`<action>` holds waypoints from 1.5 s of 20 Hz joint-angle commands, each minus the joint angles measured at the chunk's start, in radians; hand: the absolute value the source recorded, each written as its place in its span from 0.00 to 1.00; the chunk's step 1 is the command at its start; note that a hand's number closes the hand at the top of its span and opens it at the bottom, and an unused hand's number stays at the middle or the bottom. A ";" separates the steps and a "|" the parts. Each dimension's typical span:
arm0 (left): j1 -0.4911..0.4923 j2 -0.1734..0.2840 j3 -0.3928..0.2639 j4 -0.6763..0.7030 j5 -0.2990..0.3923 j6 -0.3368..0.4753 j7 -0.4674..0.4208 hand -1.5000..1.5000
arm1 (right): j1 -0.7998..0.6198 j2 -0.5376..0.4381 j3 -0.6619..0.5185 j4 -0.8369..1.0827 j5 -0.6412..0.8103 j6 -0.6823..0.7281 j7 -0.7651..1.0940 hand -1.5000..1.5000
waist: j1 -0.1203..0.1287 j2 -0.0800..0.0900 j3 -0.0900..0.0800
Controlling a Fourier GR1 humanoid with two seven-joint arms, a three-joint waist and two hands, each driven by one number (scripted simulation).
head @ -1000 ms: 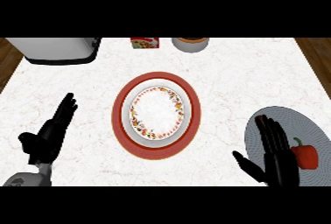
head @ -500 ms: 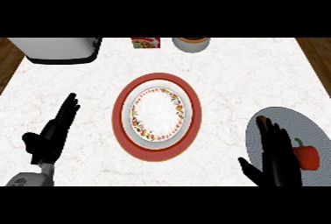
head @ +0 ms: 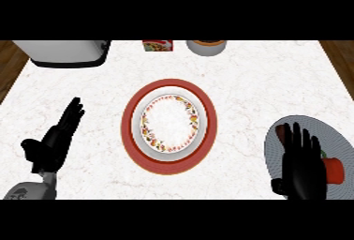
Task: Pick the sweet potato from the placemat and place it in the plate
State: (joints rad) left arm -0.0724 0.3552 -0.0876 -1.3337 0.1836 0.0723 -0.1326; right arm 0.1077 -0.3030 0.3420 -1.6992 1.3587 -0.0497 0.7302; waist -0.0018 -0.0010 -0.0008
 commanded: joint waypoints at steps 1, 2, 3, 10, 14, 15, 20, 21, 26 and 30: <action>0.027 -0.044 -0.021 -0.040 -0.037 0.013 0.008 0.50 | -0.054 0.014 -0.046 0.045 0.001 0.100 0.019 0.00 | 0.004 0.001 0.001; 0.059 -0.019 0.022 0.006 -0.019 -0.041 -0.054 0.50 | -0.067 0.044 -0.043 0.091 0.010 0.065 0.008 0.00 | 0.004 0.001 0.001; 0.025 -0.006 0.010 -0.064 -0.030 -0.028 0.039 0.50 | -0.121 0.019 -0.117 0.130 -0.051 0.063 -0.040 0.00 | 0.005 0.001 0.001; 0.015 -0.065 0.046 -0.068 -0.072 -0.032 0.048 0.50 | -0.121 0.041 -0.149 0.217 0.005 0.021 -0.078 0.00 | 0.003 0.001 0.001; 0.020 -0.038 0.075 0.007 -0.065 -0.084 -0.012 0.50 | -0.170 0.033 -0.196 0.391 0.029 -0.074 -0.096 0.00 | 0.005 0.002 0.001; 0.101 -0.060 0.045 -0.082 -0.091 -0.060 -0.004 0.50 | -0.156 0.026 -0.200 0.354 0.028 -0.064 -0.101 0.00 | 0.007 0.001 0.001; -0.031 -0.053 0.107 0.037 -0.075 -0.088 0.000 0.50 | -0.180 0.060 -0.205 0.463 0.027 -0.117 -0.136 0.00 | 0.003 0.003 0.001; -0.012 -0.092 0.072 0.025 -0.096 -0.063 0.007 0.50 | -0.171 0.072 -0.193 0.394 -0.016 -0.028 -0.140 1.00 | 0.001 0.002 0.001; 0.052 -0.089 0.068 -0.050 -0.122 -0.052 0.022 0.50 | -0.241 0.018 -0.237 0.519 -0.039 -0.053 -0.254 1.00 | 0.009 0.001 0.001; 0.062 -0.107 0.079 -0.004 -0.118 -0.071 -0.041 0.50 | -0.250 0.003 -0.224 0.525 -0.021 -0.074 -0.300 1.00 | 0.007 0.001 0.001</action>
State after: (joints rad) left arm -0.0456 0.2622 -0.0085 -1.3369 0.0730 0.0089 -0.1399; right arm -0.1198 -0.2896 0.1116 -1.2417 1.3120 -0.0963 0.4715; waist 0.0035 -0.0136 -0.0187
